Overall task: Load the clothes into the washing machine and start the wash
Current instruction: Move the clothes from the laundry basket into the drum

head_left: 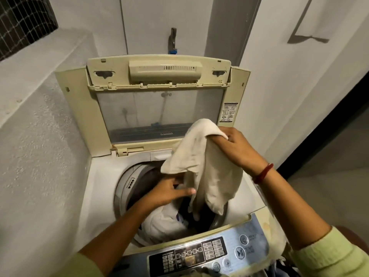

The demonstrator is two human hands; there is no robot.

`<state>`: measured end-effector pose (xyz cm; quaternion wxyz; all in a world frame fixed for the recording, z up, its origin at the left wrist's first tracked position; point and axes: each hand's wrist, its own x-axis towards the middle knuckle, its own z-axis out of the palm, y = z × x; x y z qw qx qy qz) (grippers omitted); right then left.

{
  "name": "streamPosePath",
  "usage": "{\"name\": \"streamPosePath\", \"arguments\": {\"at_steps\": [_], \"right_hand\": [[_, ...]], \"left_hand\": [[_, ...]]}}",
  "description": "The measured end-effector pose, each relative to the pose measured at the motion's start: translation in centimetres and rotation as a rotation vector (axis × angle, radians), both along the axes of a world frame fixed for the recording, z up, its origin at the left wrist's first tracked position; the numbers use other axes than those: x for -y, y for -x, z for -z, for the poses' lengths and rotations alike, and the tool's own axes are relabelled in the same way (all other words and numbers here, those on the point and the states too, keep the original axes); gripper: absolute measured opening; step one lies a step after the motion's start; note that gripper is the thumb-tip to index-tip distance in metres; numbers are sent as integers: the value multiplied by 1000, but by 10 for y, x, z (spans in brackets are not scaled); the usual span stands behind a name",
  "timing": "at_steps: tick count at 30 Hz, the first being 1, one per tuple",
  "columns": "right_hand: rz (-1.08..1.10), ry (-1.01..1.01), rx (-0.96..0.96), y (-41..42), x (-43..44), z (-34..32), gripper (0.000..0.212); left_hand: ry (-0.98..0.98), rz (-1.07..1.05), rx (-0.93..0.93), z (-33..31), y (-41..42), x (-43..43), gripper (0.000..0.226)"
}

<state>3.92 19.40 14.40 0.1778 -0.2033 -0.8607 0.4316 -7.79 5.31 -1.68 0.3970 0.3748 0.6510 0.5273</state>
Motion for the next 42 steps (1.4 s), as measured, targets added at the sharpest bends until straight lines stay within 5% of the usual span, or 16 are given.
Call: {"name": "streamPosePath", "arguments": {"at_steps": [3,6,11,15,22,25,30,32,37,42], "right_hand": [[26,109,44,-2,-7,-4,24],[-46,186,143,-10,-25,-10,22],[-63,-262,675,5,-69,42,14],[146,-348,543,38,-81,91,24],[336,-302,-127,55,-57,42,32],[93,-234,104,39,-47,67,25],[-606,-159,974,15,-15,136,15],[-643,-189,1138,12,-5,161,42],[-526,-5,914,10,-13,173,32],[-376,91,632,-1,-33,148,29]], "left_hand": [[-17,-213,-57,11,-9,-13,20],[4,-371,-237,16,12,-9,19],[53,-645,-226,8,81,1,29],[197,-469,-453,-1,116,-10,32],[-61,-522,-649,-30,103,13,35],[82,-295,-633,16,74,30,42],[800,560,-589,108,49,47,25],[902,648,-610,126,40,51,31],[984,647,-604,117,41,44,34],[668,414,-565,79,39,13,20]]}}
